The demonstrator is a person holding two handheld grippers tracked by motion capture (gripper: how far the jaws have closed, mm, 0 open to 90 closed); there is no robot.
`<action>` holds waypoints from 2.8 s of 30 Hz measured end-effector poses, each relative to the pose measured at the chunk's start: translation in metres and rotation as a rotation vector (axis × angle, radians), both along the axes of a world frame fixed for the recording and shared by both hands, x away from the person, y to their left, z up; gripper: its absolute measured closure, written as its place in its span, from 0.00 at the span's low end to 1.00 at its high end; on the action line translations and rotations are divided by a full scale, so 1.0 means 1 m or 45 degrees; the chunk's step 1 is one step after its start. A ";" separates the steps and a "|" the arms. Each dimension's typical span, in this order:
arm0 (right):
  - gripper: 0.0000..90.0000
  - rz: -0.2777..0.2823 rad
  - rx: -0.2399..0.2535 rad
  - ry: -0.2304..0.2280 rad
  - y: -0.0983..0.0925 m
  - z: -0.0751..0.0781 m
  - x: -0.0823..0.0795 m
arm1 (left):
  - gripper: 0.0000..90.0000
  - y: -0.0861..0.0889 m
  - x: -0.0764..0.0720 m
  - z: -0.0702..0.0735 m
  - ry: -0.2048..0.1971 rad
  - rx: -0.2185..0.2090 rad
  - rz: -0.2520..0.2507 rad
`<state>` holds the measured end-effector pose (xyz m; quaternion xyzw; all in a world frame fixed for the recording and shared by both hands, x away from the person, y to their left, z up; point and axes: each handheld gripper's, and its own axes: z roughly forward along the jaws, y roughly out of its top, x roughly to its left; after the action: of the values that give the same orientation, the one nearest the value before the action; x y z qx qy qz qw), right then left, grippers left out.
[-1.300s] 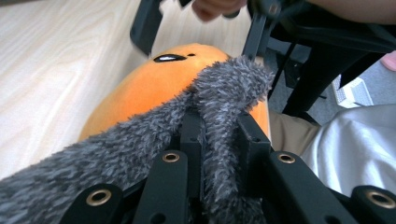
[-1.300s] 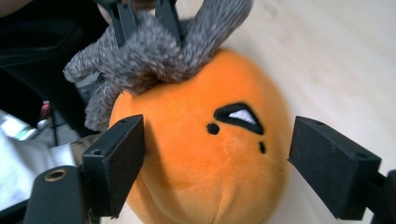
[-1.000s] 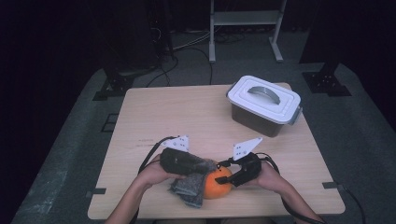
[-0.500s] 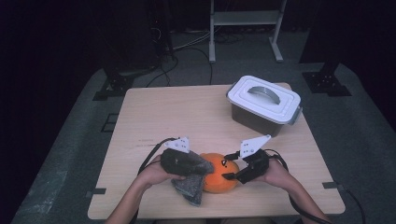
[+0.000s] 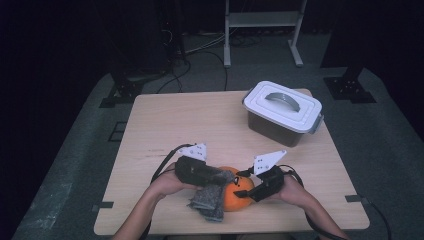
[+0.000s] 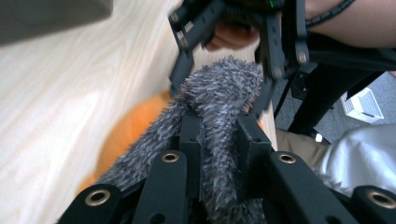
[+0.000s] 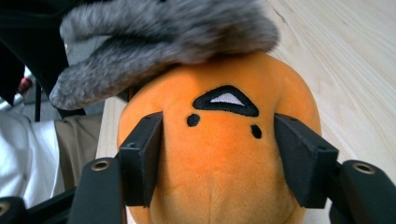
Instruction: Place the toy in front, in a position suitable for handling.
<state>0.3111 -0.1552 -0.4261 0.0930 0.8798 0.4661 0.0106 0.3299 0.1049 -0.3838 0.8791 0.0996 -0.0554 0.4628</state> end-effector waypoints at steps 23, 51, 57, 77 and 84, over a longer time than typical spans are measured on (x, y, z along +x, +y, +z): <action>0.24 -0.038 0.002 0.141 -0.004 -0.001 0.012 | 0.84 0.008 0.000 -0.019 0.043 0.053 0.018; 0.26 -0.013 -0.038 0.055 -0.023 0.007 0.004 | 0.84 0.012 0.002 -0.022 0.038 0.083 0.036; 0.30 -0.035 -0.040 0.116 -0.027 0.003 0.007 | 0.84 0.009 0.003 -0.018 0.035 0.073 0.021; 0.47 0.040 -0.041 -0.086 -0.022 0.005 -0.009 | 0.84 0.012 0.003 -0.021 0.043 0.093 0.031; 0.25 -0.066 0.006 0.086 -0.028 0.007 0.001 | 0.84 0.021 -0.003 -0.025 0.054 0.103 0.022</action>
<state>0.3118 -0.1835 -0.4194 0.1316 0.8758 0.4644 -0.0072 0.3273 0.1255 -0.4086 0.8948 0.1191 -0.0657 0.4251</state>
